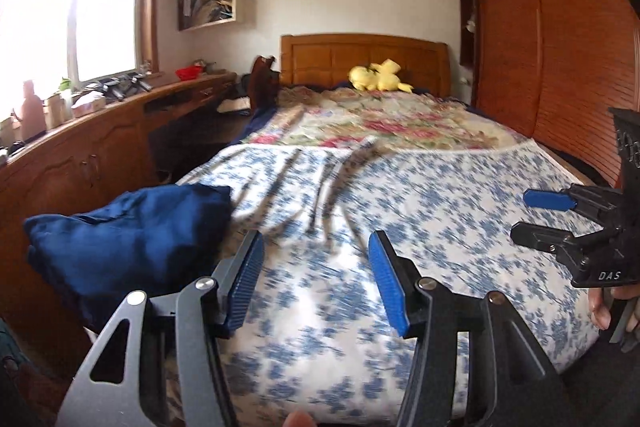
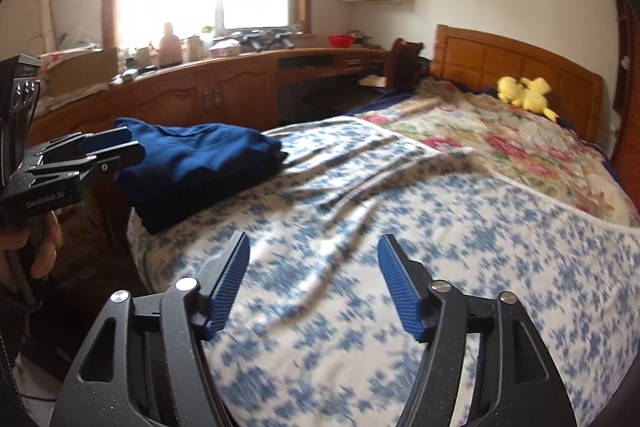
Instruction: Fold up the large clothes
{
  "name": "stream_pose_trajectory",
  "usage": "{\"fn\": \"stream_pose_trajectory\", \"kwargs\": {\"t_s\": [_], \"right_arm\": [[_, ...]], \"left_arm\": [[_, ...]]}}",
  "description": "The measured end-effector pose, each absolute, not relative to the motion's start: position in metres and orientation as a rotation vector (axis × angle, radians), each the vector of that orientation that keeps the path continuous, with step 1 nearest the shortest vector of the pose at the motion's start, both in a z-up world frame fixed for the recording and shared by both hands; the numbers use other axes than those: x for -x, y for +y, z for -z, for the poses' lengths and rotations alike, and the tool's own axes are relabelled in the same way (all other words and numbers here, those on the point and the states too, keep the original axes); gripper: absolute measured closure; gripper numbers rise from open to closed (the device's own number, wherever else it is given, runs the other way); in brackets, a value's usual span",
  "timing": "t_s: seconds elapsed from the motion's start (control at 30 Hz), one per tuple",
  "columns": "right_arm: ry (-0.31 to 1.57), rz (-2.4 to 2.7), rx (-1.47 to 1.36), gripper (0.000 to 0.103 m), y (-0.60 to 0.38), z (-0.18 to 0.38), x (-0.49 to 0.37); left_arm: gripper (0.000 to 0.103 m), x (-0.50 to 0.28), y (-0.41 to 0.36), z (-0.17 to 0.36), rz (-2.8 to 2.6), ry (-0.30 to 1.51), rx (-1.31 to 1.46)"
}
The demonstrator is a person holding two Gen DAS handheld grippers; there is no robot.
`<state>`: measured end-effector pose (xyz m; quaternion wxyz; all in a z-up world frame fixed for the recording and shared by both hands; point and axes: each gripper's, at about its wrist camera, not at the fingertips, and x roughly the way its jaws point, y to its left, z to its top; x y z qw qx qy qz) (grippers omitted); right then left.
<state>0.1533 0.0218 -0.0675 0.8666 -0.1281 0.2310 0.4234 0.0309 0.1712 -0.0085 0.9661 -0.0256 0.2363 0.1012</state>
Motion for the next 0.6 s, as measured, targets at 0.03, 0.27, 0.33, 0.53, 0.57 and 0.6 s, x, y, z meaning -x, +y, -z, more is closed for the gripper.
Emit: {"fn": "stream_pose_trajectory", "kwargs": {"t_s": [0.03,0.27,0.33,0.53,0.57,0.6], "right_arm": [[0.482,-0.876,0.259,0.029,0.014,0.069,-0.153],[0.439,-0.735,0.230,0.018,-0.047,0.082,-0.134],[0.442,-0.708,0.200,0.018,-0.065,0.085,-0.129],[0.452,-0.609,0.117,0.018,-0.122,0.088,-0.113],[0.454,-0.593,0.108,0.018,-0.131,0.088,-0.111],[0.453,-0.581,0.102,0.018,-0.137,0.087,-0.109]], "left_arm": [[0.050,-0.033,0.162,0.011,-0.194,0.478,0.055],[0.050,-0.043,0.101,0.033,-0.129,0.517,0.055],[0.050,-0.042,0.079,0.041,-0.085,0.534,0.069],[0.050,-0.038,0.030,0.048,0.016,0.561,0.072],[0.050,-0.038,0.026,0.048,0.024,0.563,0.070],[0.050,-0.037,0.019,0.048,0.032,0.564,0.062]]}}
